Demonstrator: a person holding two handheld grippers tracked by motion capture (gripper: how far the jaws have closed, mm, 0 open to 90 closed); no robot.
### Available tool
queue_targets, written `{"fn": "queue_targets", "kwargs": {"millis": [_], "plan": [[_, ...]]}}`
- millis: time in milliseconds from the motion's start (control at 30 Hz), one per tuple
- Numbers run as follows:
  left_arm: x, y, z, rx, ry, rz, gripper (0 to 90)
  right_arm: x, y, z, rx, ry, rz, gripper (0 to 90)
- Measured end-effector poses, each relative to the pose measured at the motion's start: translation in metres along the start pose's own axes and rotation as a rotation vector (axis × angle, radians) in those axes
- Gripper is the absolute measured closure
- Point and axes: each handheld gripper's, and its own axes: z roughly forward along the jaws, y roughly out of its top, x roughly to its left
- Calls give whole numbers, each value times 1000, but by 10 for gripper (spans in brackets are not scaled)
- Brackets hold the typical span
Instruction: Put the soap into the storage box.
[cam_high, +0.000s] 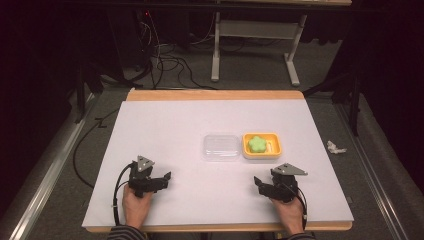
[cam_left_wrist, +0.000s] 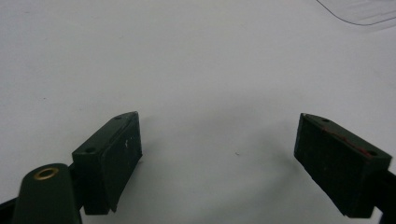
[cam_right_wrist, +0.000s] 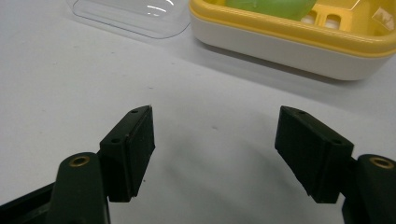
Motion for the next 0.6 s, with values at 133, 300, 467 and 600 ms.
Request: {"fn": "queue_targets", "kwargs": {"millis": [133,300,467,600], "plan": [[0,0,0,-1,0,0,156,1,-2,3,-3,-4,-9,288],[0,0,0,-1,1,-2,156,2,-3,2,-21,-2,-7,286],[0,0,0,-1,0,1,156,1,-5,1,-41,4,-9,287],[0,0,0,-1,0,3,156,2,-5,1,-42,-1,-13,288]]}}
